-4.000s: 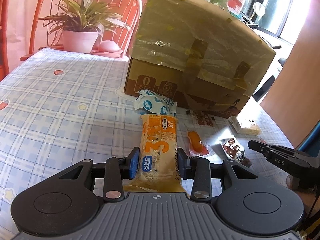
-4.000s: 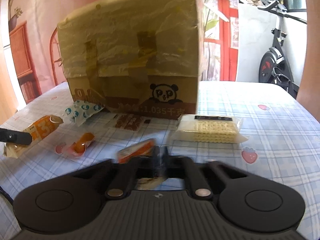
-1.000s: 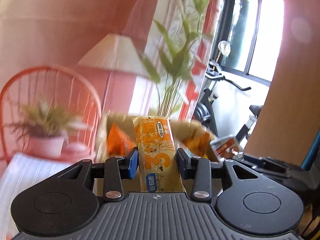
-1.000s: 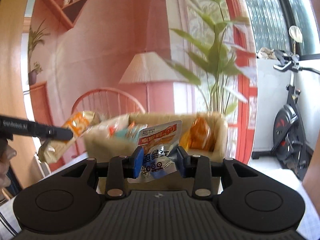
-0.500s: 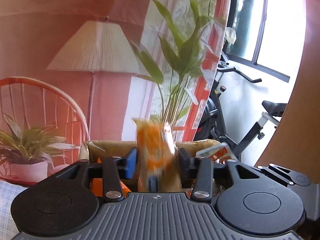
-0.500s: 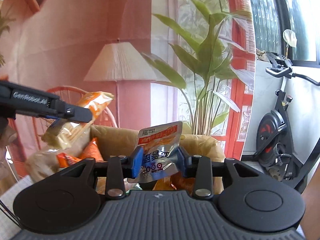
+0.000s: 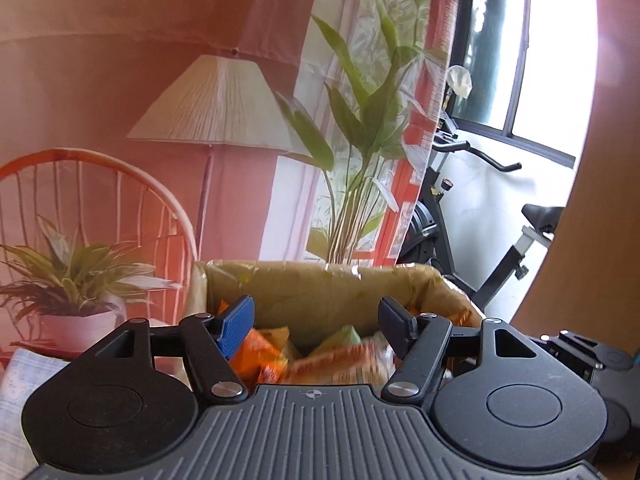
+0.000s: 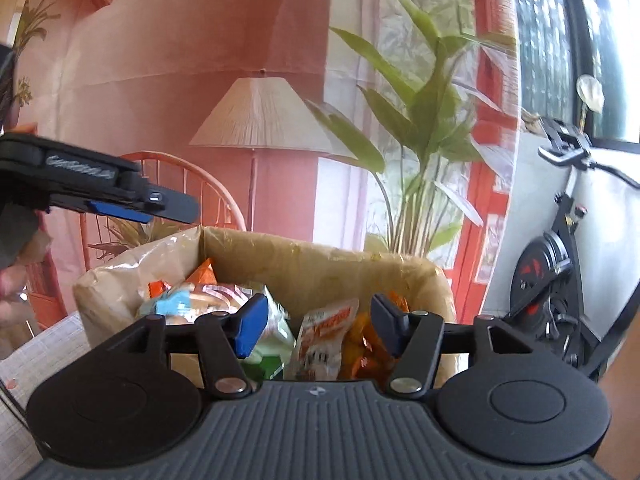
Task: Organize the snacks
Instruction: 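Open both grippers to drop the snacks into the box, then move both grippers back down toward the remaining snacks on the table, then grasp the blue-print white packet with the left gripper while the right grasps the cracker pack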
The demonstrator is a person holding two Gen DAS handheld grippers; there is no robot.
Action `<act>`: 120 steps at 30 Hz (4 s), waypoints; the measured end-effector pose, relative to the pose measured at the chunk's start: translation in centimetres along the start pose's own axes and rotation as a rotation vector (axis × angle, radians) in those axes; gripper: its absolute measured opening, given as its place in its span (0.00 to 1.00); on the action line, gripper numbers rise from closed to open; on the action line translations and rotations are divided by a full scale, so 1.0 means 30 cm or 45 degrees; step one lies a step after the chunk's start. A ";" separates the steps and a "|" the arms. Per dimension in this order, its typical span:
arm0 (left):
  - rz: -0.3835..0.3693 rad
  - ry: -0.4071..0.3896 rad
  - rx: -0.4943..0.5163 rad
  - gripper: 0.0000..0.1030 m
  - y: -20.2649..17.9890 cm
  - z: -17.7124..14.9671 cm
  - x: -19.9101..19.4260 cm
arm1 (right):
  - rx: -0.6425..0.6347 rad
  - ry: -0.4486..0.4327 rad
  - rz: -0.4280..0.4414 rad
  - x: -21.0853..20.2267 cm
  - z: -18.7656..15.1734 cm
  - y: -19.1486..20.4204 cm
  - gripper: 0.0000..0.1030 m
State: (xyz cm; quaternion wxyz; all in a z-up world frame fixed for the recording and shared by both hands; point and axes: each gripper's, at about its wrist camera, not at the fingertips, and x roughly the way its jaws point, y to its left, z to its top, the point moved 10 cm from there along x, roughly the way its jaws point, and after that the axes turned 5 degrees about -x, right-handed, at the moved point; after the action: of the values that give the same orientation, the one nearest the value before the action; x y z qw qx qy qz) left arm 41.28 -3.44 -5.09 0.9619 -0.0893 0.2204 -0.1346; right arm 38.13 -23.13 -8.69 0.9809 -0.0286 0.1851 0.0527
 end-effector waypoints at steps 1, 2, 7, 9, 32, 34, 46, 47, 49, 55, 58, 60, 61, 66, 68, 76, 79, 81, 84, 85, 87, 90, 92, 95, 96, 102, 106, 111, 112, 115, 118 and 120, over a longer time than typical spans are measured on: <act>0.008 -0.005 0.014 0.69 0.003 -0.010 -0.021 | 0.015 0.008 -0.006 -0.016 -0.010 -0.005 0.59; 0.018 -0.007 0.021 0.69 0.009 -0.017 -0.039 | 0.028 0.014 -0.013 -0.036 -0.023 -0.009 0.59; 0.054 -0.002 0.029 0.69 0.046 -0.091 -0.132 | 0.065 0.011 -0.039 -0.131 -0.062 -0.031 0.59; 0.073 -0.004 0.041 0.69 0.061 -0.119 -0.164 | 0.068 0.012 -0.047 -0.162 -0.075 -0.039 0.59; 0.120 0.040 -0.004 0.70 0.129 -0.349 -0.262 | 0.103 0.057 -0.077 -0.268 -0.249 -0.082 0.59; 0.125 0.052 -0.010 0.70 0.136 -0.369 -0.259 | 0.106 0.071 -0.078 -0.264 -0.270 -0.088 0.59; 0.145 0.149 -0.043 0.70 0.177 -0.517 -0.219 | 0.131 0.128 -0.048 -0.236 -0.399 -0.113 0.59; 0.143 0.157 -0.048 0.70 0.180 -0.530 -0.215 | 0.134 0.135 -0.048 -0.231 -0.411 -0.114 0.59; 0.141 0.176 -0.055 0.70 0.182 -0.554 -0.200 | 0.141 0.147 -0.046 -0.220 -0.436 -0.117 0.59; 0.112 0.265 -0.064 0.73 0.175 -0.634 -0.130 | 0.163 0.190 -0.039 -0.175 -0.506 -0.122 0.59; 0.110 0.312 -0.085 0.75 0.172 -0.677 -0.081 | 0.170 0.215 -0.037 -0.152 -0.548 -0.122 0.59; 0.112 0.333 -0.108 0.75 0.175 -0.697 -0.051 | 0.171 0.239 -0.032 -0.134 -0.579 -0.121 0.59; 0.118 0.342 -0.118 0.76 0.179 -0.706 -0.033 | 0.172 0.249 -0.031 -0.128 -0.594 -0.120 0.59; 0.151 0.388 -0.122 0.76 0.192 -0.745 0.050 | 0.198 0.277 -0.030 -0.103 -0.648 -0.129 0.59; 0.163 0.405 -0.107 0.76 0.199 -0.757 0.079 | 0.215 0.283 -0.036 -0.094 -0.664 -0.139 0.59; 0.159 0.442 -0.086 0.76 0.206 -0.791 0.138 | 0.234 0.300 -0.096 -0.066 -0.699 -0.172 0.79; 0.148 0.449 -0.077 0.76 0.194 -0.798 0.147 | 0.222 0.315 -0.133 -0.052 -0.706 -0.184 0.85; 0.144 0.444 -0.074 0.76 0.190 -0.799 0.151 | 0.227 0.330 -0.146 -0.041 -0.714 -0.193 0.86; 0.127 0.434 -0.090 0.70 0.187 -0.802 0.155 | 0.244 0.347 -0.152 -0.031 -0.731 -0.204 0.86; 0.122 0.431 -0.093 0.64 0.186 -0.802 0.154 | 0.251 0.350 -0.152 -0.030 -0.735 -0.206 0.86; 0.115 0.425 -0.086 0.62 0.194 -0.806 0.145 | 0.257 0.355 -0.146 -0.030 -0.743 -0.208 0.86; 0.111 0.413 -0.071 0.55 0.195 -0.806 0.125 | 0.264 0.353 -0.139 -0.032 -0.740 -0.211 0.86; 0.117 0.409 -0.069 0.53 0.194 -0.803 0.110 | 0.264 0.352 -0.131 -0.033 -0.736 -0.211 0.86; 0.117 0.412 -0.086 0.52 0.199 -0.808 0.079 | 0.257 0.355 -0.112 -0.035 -0.731 -0.208 0.86; 0.116 0.412 -0.079 0.52 0.198 -0.811 0.070 | 0.252 0.356 -0.109 -0.034 -0.731 -0.207 0.86; 0.113 0.418 -0.109 0.52 0.213 -0.836 0.010 | 0.253 0.359 -0.076 -0.006 -0.700 -0.209 0.86; 0.123 0.414 -0.152 0.52 0.234 -0.856 -0.028 | 0.223 0.367 -0.041 0.037 -0.677 -0.205 0.85; 0.131 0.401 -0.204 0.53 0.247 -0.864 -0.058 | 0.215 0.414 0.027 0.084 -0.697 -0.199 0.77; 0.132 0.397 -0.214 0.53 0.250 -0.867 -0.064 | 0.206 0.435 0.034 0.089 -0.706 -0.197 0.73; 0.138 0.388 -0.220 0.53 0.257 -0.878 -0.086 | 0.213 0.455 0.054 0.075 -0.721 -0.190 0.73; 0.140 0.383 -0.230 0.53 0.262 -0.883 -0.095 | 0.249 0.471 0.072 0.044 -0.733 -0.183 0.73; 0.139 0.381 -0.232 0.53 0.259 -0.884 -0.100 | 0.250 0.494 0.081 0.017 -0.747 -0.169 0.73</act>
State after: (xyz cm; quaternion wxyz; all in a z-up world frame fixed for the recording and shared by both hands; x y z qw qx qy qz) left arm 28.51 1.85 -29.21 0.9122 -0.1429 0.3770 -0.0733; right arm 31.10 -29.80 -29.51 0.9228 0.0632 0.3755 0.0587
